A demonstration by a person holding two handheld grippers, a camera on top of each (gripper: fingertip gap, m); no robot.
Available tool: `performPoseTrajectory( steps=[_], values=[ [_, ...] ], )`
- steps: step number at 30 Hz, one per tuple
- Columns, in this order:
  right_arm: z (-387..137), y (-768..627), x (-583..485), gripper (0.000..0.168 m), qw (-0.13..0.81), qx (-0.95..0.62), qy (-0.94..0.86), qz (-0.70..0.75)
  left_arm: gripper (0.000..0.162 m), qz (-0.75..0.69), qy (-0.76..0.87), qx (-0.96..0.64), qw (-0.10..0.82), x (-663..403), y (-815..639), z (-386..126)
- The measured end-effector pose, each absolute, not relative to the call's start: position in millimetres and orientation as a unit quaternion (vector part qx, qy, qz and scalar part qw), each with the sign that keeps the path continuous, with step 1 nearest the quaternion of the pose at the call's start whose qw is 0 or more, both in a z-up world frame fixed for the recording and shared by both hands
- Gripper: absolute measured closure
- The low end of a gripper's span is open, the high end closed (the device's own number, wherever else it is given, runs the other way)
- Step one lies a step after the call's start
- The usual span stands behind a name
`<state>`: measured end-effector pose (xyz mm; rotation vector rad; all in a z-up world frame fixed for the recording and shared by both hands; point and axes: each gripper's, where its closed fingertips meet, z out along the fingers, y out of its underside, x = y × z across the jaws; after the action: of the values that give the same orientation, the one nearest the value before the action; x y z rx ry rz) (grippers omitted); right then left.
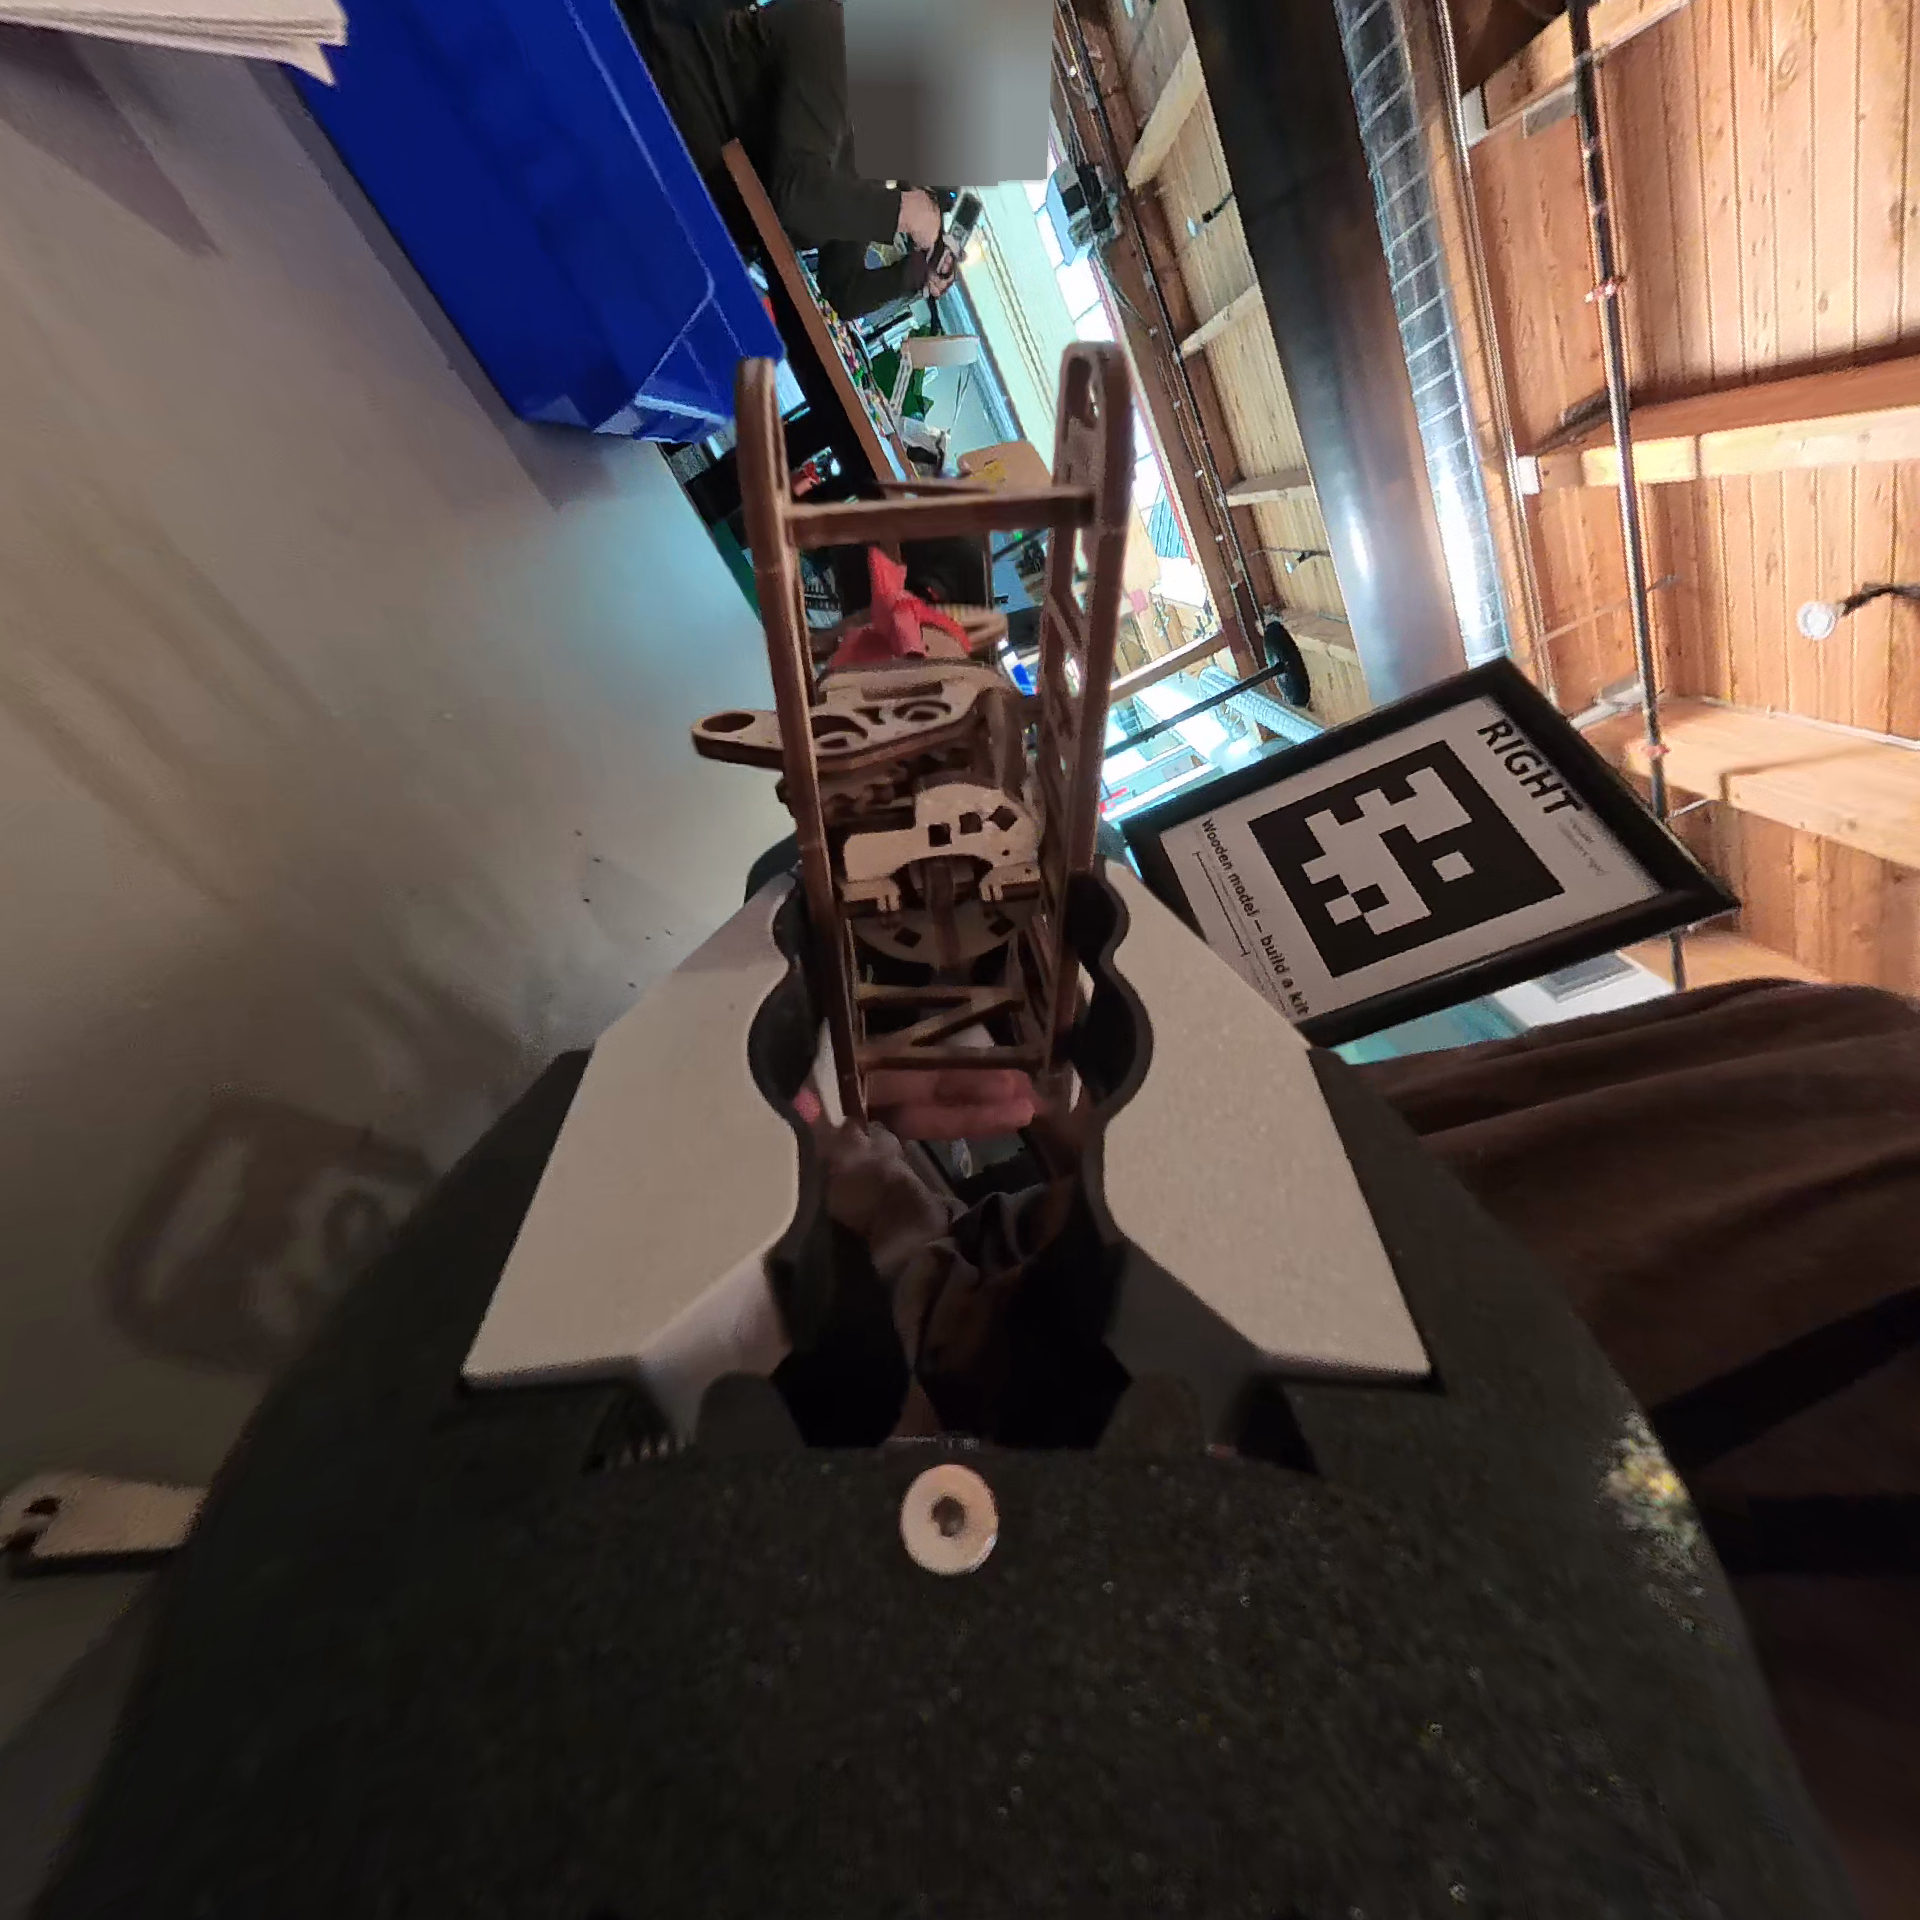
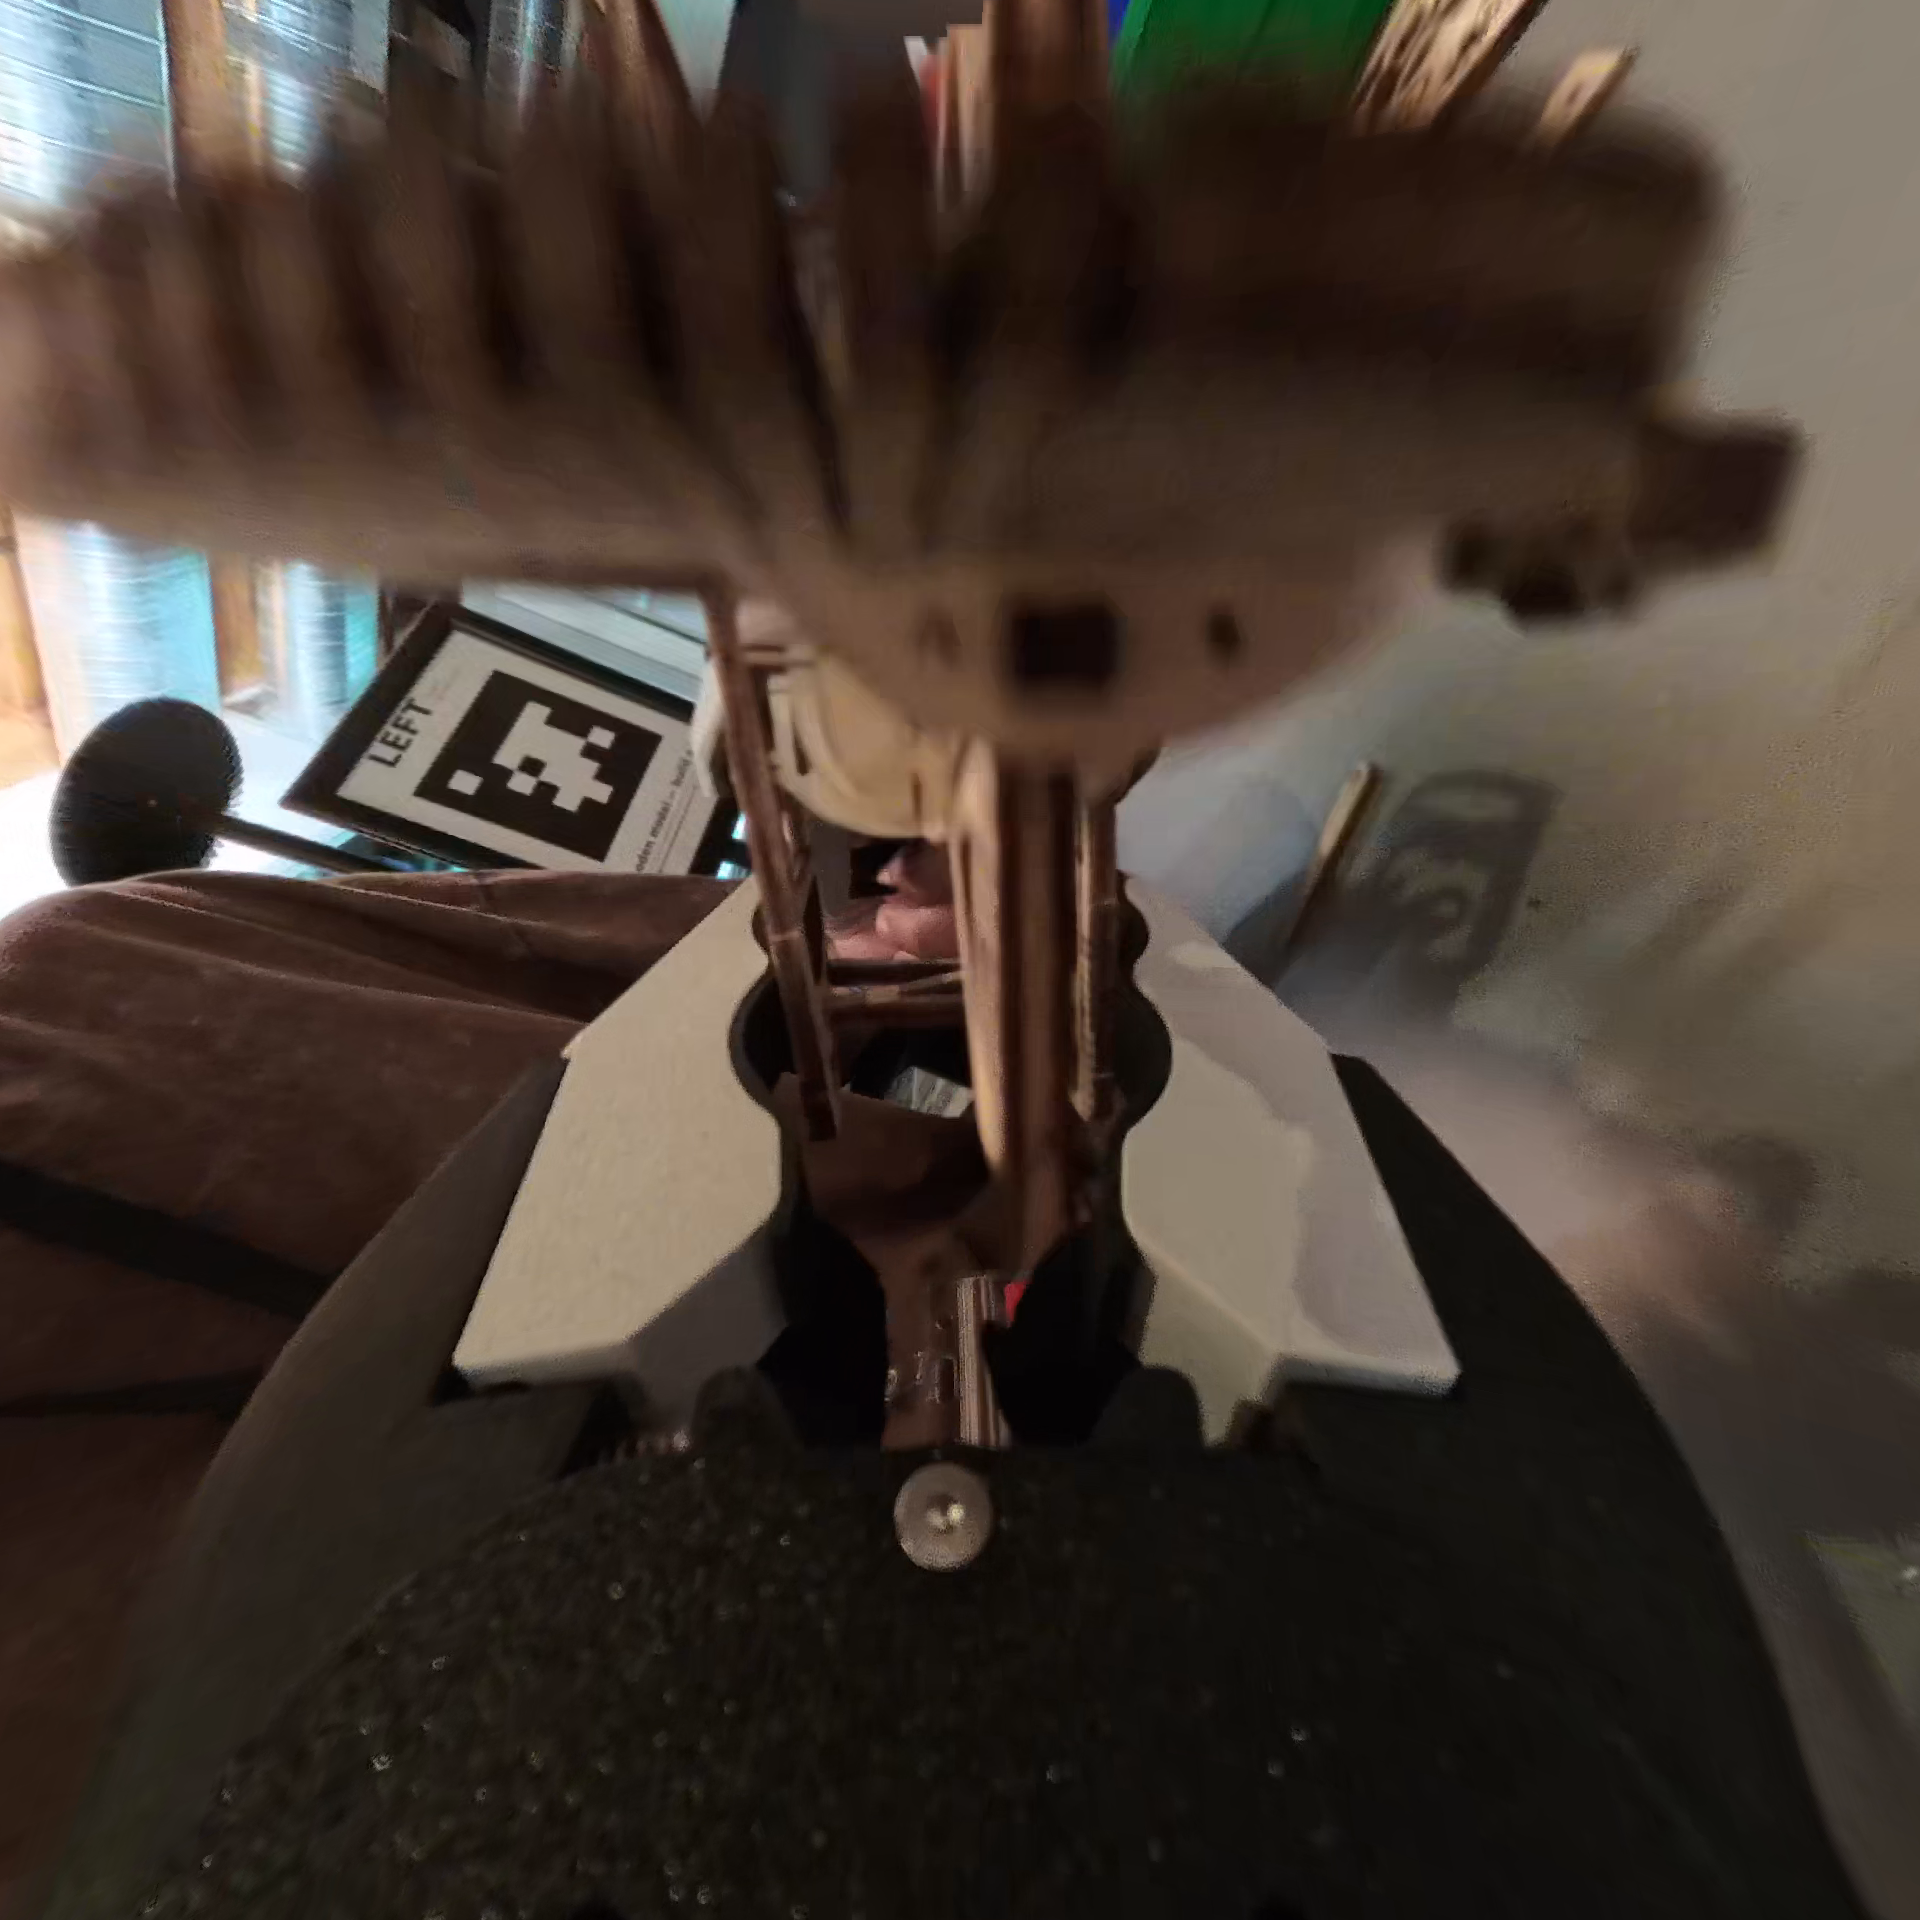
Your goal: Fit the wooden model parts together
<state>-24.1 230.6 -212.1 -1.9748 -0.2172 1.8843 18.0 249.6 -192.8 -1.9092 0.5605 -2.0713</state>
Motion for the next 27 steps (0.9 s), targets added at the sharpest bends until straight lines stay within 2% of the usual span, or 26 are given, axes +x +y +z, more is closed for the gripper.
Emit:
performPoseTrajectory(
  steps=[3, 9, 17, 21, 24, 27],
  values=[
    [-196.1, 241.0, -6.9, 0.097, 0.235, -0.676, -0.054, 0.696, 0.114, -0.712, 0.204, -0.657, 0.145, 14.6, 249.1, -189.3],
    [-197.4, 249.9, 7.8, 0.117, 0.248, -0.671, -0.025, 0.698, 0.113, -0.716, 0.201, -0.657, 0.123, 17.2, 243.8, -193.6],
    [-195.7, 243.2, 10.1, 0.123, 0.265, -0.69, -0.076, 0.669, 0.112, -0.726, 0.221, -0.642, 0.11, 18.7, 237.5, -189.4],
    [-207.5, 231.0, 4.0, 0.123, 0.263, -0.748, -0.163, 0.587, 0.092, -0.702, 0.252, -0.653, 0.128, 20.2, 236.4, -192.0],
    [-204.5, 232.8, 2.1, 0.121, 0.284, -0.738, -0.167, 0.589, 0.109, -0.695, 0.256, -0.657, 0.141, 18.1, 240.1, -192.9],
    [-204.8, 235.3, 2.4, 0.119, 0.278, -0.725, -0.135, 0.616, 0.109, -0.689, 0.255, -0.665, 0.133, 17.8, 239.5, -196.6]
  ],
)
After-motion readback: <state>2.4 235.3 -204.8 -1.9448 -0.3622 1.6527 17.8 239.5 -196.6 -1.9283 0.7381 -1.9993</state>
